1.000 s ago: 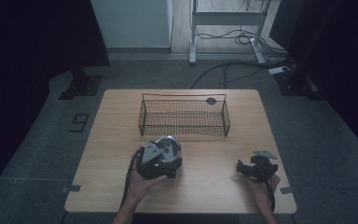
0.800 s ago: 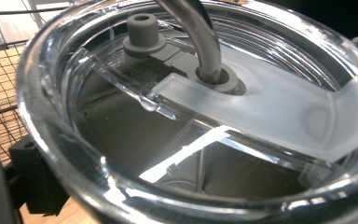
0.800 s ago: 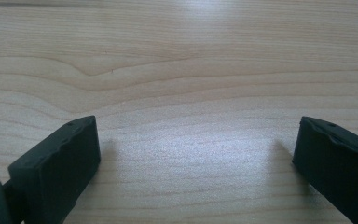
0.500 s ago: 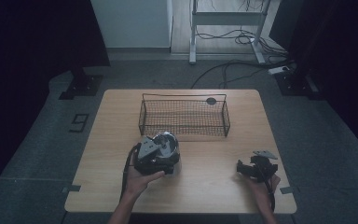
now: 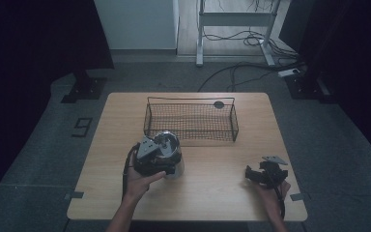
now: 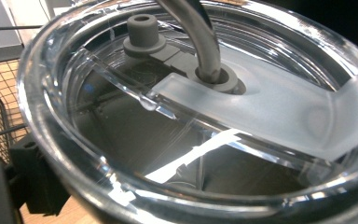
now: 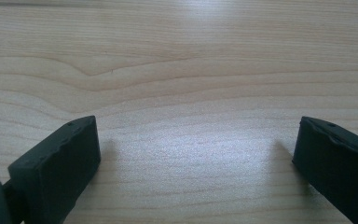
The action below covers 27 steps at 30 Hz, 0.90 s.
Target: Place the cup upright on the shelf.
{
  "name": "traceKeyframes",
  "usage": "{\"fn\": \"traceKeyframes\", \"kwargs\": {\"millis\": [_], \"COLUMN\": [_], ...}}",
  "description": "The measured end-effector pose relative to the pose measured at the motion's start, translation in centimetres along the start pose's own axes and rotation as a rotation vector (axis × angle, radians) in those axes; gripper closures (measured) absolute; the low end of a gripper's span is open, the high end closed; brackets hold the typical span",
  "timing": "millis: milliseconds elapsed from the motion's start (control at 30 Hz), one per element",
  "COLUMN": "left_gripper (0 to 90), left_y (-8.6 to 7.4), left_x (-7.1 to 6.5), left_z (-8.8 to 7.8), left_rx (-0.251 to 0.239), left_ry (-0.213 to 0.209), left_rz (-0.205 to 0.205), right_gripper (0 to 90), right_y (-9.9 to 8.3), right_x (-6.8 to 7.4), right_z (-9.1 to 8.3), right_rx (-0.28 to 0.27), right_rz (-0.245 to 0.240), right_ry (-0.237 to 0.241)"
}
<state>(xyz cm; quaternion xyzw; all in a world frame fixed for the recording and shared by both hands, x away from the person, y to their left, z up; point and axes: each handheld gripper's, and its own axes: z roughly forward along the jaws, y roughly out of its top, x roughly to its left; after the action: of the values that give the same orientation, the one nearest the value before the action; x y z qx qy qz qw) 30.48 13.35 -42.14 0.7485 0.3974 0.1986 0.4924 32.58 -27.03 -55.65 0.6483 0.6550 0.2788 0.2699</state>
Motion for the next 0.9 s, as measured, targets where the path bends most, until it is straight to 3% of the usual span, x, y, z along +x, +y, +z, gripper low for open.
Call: {"fn": "traceKeyframes", "kwargs": {"millis": [900], "left_gripper": [3.5], "left_y": [1.7], "left_x": [1.4], "left_z": [0.0], "left_rx": [-0.004], "left_ry": [0.041], "left_rz": [-0.002], "right_gripper": [0.3], "right_y": [0.0], "right_x": [0.0], "right_z": [0.0], "right_rx": [0.0], "right_rz": [0.0], "right_ry": [0.0]}}
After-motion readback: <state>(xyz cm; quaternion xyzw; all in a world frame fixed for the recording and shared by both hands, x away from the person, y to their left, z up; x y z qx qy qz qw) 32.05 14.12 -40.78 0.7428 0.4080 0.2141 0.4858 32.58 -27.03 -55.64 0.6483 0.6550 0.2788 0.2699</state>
